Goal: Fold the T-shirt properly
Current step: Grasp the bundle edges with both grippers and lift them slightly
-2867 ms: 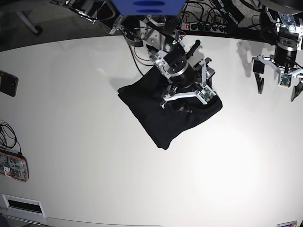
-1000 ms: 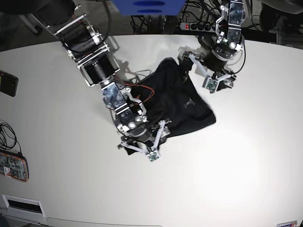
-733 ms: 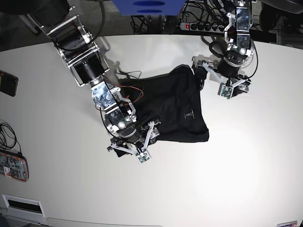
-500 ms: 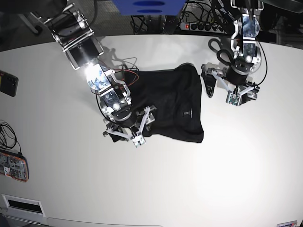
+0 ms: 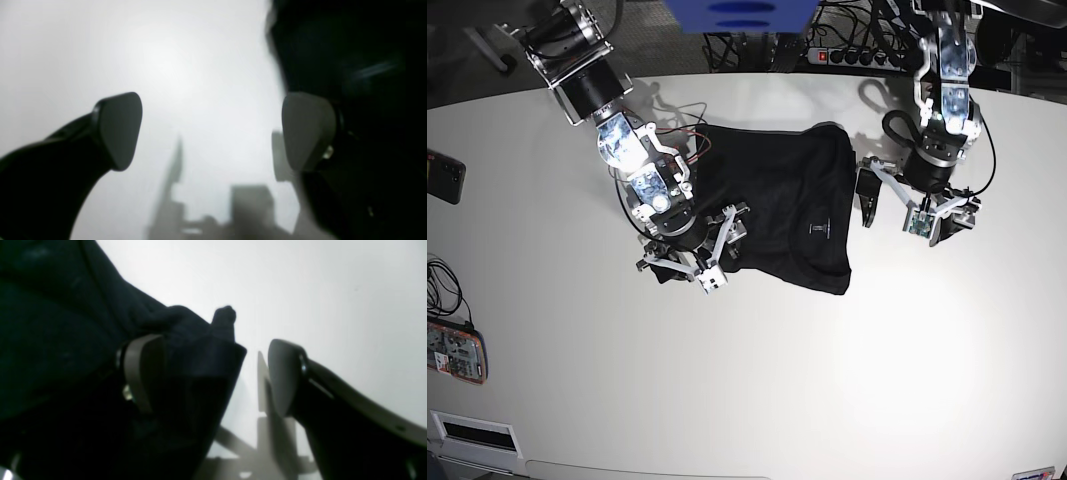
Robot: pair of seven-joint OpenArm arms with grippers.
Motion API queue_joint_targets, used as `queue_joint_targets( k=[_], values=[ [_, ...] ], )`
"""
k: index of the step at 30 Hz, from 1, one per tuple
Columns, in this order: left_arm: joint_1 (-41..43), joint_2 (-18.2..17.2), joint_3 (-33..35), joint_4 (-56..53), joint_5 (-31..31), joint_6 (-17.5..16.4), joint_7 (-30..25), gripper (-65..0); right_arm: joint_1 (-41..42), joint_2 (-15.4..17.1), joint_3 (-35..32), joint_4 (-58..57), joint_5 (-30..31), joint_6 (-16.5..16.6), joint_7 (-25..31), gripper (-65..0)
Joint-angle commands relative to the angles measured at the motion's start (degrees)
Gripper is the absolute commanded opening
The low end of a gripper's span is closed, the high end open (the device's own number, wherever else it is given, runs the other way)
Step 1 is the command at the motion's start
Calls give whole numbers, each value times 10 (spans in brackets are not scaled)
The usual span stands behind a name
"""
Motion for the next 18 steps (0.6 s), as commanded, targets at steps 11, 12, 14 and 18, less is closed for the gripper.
queue_joint_targets(
  k=[11, 12, 14, 18],
  values=[
    [107, 27, 57, 51, -3, 3, 30, -6, 6, 2, 3, 7, -4, 1, -14, -193],
    [107, 28, 75, 40, -3, 3, 32, -6, 6, 2, 3, 7, -4, 1, -14, -193],
    [104, 29, 97, 0, -3, 3, 30, -6, 6, 2, 3, 7, -4, 1, -14, -193],
    [68, 31, 111, -85, -3, 4, 29, -6, 6, 2, 3, 7, -4, 1, -16, -193]
  ],
)
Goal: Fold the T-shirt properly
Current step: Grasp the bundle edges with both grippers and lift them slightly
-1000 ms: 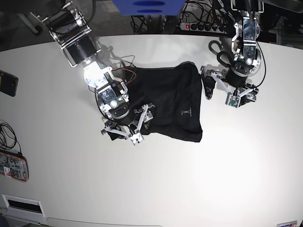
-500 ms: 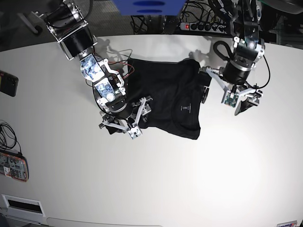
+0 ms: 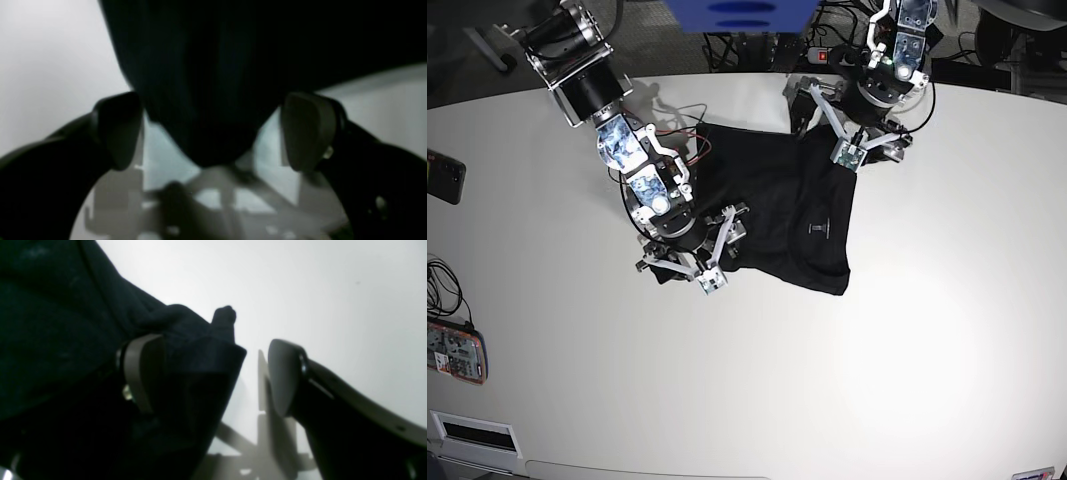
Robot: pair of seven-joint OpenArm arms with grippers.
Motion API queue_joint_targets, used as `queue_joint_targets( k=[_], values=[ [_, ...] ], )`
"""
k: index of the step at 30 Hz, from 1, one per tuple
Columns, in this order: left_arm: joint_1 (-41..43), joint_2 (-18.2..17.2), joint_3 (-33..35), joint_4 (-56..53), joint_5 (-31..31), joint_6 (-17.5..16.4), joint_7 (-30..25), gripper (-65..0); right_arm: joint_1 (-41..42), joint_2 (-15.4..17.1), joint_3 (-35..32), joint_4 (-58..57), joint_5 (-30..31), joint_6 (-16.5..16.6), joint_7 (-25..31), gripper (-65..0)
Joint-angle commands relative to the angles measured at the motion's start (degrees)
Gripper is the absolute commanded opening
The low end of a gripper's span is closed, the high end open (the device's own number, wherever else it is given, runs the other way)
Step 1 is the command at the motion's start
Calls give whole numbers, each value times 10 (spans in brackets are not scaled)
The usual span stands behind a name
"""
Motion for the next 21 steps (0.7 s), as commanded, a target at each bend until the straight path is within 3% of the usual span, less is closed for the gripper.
queue_joint_targets(
  k=[1, 5, 13, 16, 21],
  values=[
    [-12, 0, -1, -4, -6, 6, 15, -6, 6, 2, 2, 5, -4, 1, -10, -193],
    [-26, -6, -5, -4, -6, 36, 15, -6, 6, 2, 2, 8, -4, 1, -8, -193],
    [-62, -20, -44, -6, -5, 38, 17, -6, 2, 6, 0, 22, -5, 2, -10, -193],
    [-85, -20, -47, -8, -3, 38, 20, -6, -7, 37, 1, 51, -5, 2, -11, -193],
    [-123, -20, -45, -36, 25, 38, 20, -3, -44, 47, 1, 112, -5, 2, -31, -193]
  ],
)
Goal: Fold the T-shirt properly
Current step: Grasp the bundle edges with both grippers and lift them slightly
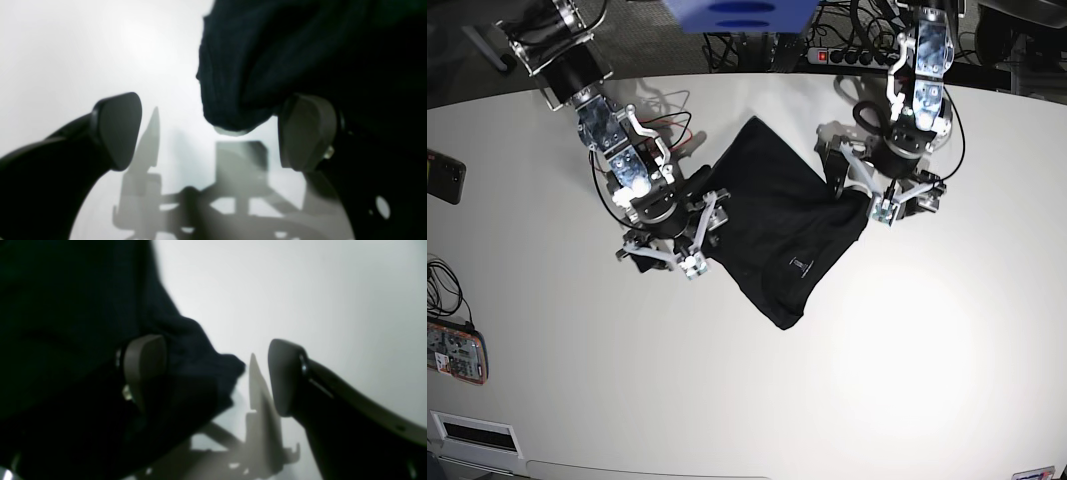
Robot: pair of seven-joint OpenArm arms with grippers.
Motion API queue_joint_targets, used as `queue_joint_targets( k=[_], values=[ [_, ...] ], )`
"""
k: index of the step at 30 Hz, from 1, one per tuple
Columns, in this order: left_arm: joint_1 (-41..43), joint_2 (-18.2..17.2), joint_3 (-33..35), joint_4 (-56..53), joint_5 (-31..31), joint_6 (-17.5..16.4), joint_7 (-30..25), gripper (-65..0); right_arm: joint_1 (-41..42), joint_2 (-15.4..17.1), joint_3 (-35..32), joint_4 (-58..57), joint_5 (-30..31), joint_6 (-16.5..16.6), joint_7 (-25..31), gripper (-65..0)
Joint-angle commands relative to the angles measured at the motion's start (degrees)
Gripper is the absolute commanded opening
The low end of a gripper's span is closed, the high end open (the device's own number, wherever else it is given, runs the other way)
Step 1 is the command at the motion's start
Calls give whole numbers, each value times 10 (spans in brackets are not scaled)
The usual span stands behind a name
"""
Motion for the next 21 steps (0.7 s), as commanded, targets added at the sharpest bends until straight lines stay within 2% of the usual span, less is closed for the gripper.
queue_joint_targets(
  k=[1, 5, 12, 21],
  values=[
    [-15, -3, -1, -2, 16, 7, -7, -3, -3, 11, 1, 25, 1, 1, 0, -193],
    [-39, -1, 1, -34, 40, 6, -7, -3, -37, 28, -1, 78, 1, 1, -5, -193],
    [-80, -3, 17, -70, 41, 6, -8, -3, -92, 56, 1, 150, 1, 1, -5, -193],
    [-131, -8, 30, -82, 45, 5, -7, -3, -163, 56, -5, 156, 0, 1, -3, -193]
  ],
)
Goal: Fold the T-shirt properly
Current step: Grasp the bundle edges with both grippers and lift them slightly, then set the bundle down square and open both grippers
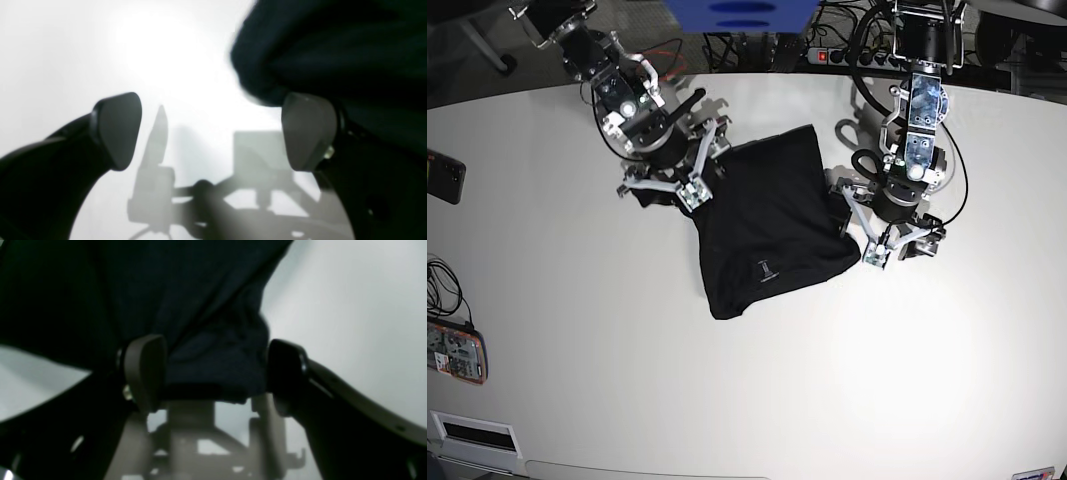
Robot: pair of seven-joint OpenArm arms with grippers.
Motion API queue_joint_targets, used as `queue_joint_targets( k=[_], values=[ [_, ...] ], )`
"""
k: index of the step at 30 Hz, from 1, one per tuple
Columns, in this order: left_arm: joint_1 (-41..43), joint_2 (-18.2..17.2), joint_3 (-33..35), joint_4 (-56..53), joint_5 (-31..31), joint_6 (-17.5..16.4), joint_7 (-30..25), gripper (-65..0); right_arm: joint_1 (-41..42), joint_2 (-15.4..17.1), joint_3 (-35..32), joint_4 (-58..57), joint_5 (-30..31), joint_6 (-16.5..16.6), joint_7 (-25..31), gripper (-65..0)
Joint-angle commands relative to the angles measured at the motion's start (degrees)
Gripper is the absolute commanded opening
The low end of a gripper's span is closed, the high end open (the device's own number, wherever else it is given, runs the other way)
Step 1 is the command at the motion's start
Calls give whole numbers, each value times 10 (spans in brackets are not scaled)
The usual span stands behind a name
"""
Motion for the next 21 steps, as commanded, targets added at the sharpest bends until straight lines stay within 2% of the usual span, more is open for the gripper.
queue_joint_targets(
  k=[1, 6, 10, 16, 21],
  values=[
    [-17, -12, 9, 4, 10, 2, -13, -3, -7, 3, 0, 9, 0, 4, -3, -193],
    [-51, -17, 60, -45, 62, 3, -15, -3, -19, 2, -25, 9, 0, 4, -3, -193],
    [-68, -14, 81, -62, 63, 3, -16, -3, -19, 2, -45, 9, 0, 4, -3, -193],
    [-93, -4, 80, -70, 67, 3, -15, -3, -18, -1, -66, 9, 0, 4, -3, -193],
    [-100, 10, 75, -72, 67, 5, -16, -3, -15, -16, -64, 10, 1, 3, -1, -193]
  ],
)
